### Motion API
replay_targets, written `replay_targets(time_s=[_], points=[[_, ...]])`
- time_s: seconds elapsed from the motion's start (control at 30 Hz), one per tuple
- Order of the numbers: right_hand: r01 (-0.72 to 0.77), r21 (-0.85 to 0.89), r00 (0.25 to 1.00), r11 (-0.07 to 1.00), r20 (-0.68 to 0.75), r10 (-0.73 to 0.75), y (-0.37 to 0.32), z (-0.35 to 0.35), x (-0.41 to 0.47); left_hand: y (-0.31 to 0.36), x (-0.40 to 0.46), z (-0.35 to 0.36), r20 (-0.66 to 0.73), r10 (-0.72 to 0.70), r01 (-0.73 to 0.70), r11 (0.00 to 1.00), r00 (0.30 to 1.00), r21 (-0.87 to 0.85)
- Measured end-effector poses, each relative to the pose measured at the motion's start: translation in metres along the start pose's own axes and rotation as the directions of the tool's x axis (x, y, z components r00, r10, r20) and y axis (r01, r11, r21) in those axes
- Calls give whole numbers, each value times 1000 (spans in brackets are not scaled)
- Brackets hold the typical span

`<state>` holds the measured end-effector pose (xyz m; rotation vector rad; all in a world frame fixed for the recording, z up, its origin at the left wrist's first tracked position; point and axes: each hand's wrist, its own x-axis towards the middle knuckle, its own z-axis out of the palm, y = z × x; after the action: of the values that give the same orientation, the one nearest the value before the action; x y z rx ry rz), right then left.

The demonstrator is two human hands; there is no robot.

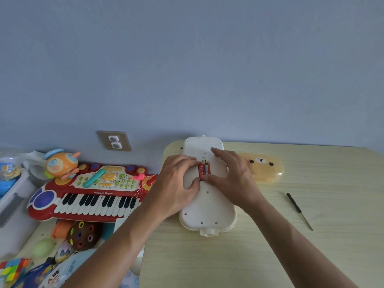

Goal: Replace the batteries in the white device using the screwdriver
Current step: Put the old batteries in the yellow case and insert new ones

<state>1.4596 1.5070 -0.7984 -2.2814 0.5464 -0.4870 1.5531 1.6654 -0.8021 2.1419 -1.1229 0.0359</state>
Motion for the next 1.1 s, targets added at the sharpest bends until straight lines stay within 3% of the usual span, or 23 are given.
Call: replay_targets(time_s=[0.2, 0.47, 0.67, 0.8, 0.9, 1.1], points=[[-54, 9, 995, 999, 86, 53, 3, 1, 6, -3, 0, 3, -6, 11, -11, 1000, 1000, -11], [-99, 22, 994, 995, 44, 98, -1, 5, 12, -4, 3, 3, 12, 8, -7, 1000, 1000, -20], [-35, 51, 993, 998, 112, 29, -2, -15, 1, -27, 8, -36, 33, -142, 146, 975, 989, -170], [-4, -15, 974, 1000, 225, 8, 0, -23, -6, -46, 6, -60, 167, -278, 288, 957, 946, -42], [-1, -24, 968, 1000, 251, 7, 1, -22, -8, -46, 6, -53, 250, -308, 314, 949, 918, 17], [-21, 52, 969, 998, 248, 7, 10, -19, -11, -42, 9, -33, 251, -337, 331, 941, 907, 70]])
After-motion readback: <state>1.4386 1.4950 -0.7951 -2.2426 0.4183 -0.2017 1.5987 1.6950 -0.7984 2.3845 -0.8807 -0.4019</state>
